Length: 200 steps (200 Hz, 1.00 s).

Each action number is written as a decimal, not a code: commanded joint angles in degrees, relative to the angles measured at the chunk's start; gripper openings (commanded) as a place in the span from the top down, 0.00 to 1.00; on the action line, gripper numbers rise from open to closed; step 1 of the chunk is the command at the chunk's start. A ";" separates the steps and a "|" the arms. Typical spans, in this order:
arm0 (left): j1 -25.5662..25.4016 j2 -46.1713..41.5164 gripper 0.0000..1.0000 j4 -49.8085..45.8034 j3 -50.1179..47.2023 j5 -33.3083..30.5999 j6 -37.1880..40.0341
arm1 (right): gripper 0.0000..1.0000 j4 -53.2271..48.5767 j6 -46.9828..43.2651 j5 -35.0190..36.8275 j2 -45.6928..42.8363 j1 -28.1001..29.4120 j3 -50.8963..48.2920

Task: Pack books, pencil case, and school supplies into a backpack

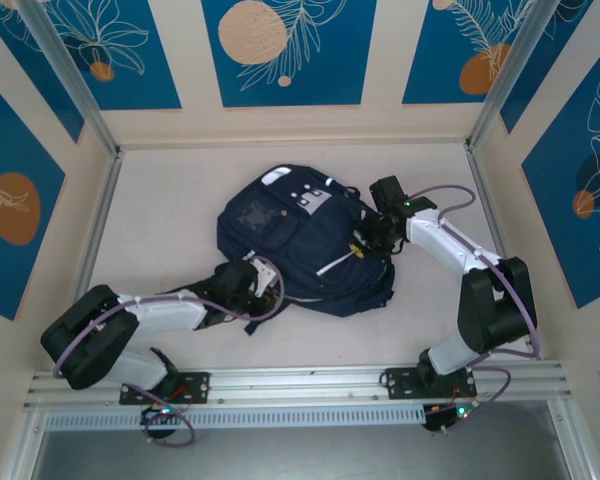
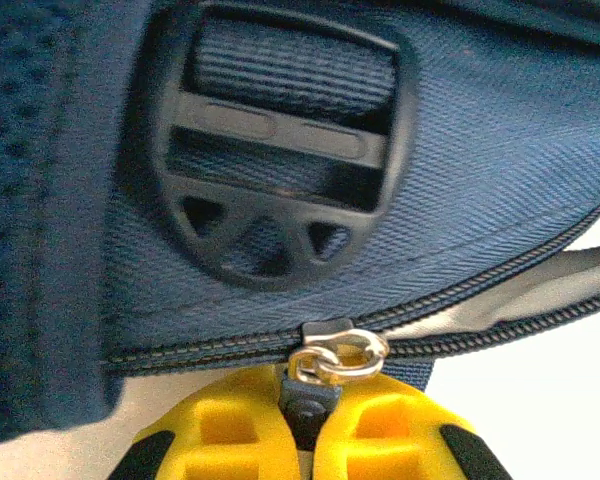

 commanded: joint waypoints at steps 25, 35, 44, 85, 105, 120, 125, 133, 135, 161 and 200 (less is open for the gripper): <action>-4.99 -3.73 1.00 -6.32 3.29 -3.45 0.37 | 1.00 2.28 5.14 1.37 -3.00 3.69 -2.42; -5.78 -3.71 1.00 -7.45 4.04 -3.92 0.27 | 1.00 2.41 5.87 1.73 -3.14 4.35 -2.58; -6.58 -3.60 1.00 -8.12 4.75 -4.25 0.27 | 1.00 2.45 6.59 2.15 -3.14 5.12 -2.71; -8.96 0.36 1.00 -10.47 8.40 -4.57 0.65 | 1.00 2.24 9.87 4.10 -3.60 9.31 -2.49; -10.02 1.94 1.00 -12.38 10.22 -4.31 1.14 | 1.00 1.89 10.75 5.45 -4.42 11.04 -2.49; -10.59 2.69 1.00 -14.05 11.13 -4.15 1.00 | 1.00 0.95 11.05 6.50 -5.28 11.64 -2.51; -10.75 2.82 1.00 -14.39 11.33 -3.98 0.91 | 1.00 0.72 11.22 6.87 -5.62 11.86 -2.66; -10.93 3.04 1.00 -14.90 11.63 -3.25 0.73 | 1.00 0.68 11.65 7.27 -6.15 12.12 -3.14; -10.99 3.08 1.00 -15.07 11.71 -3.14 0.68 | 1.00 0.74 11.81 7.30 -6.32 12.17 -3.26; -12.53 3.78 0.99 -17.28 14.15 -2.28 0.59 | 1.00 2.92 13.50 7.15 -7.27 13.66 -5.36; -15.60 5.86 0.95 -22.48 21.01 -0.85 1.39 | 0.99 4.37 14.88 7.40 -5.94 16.21 -5.48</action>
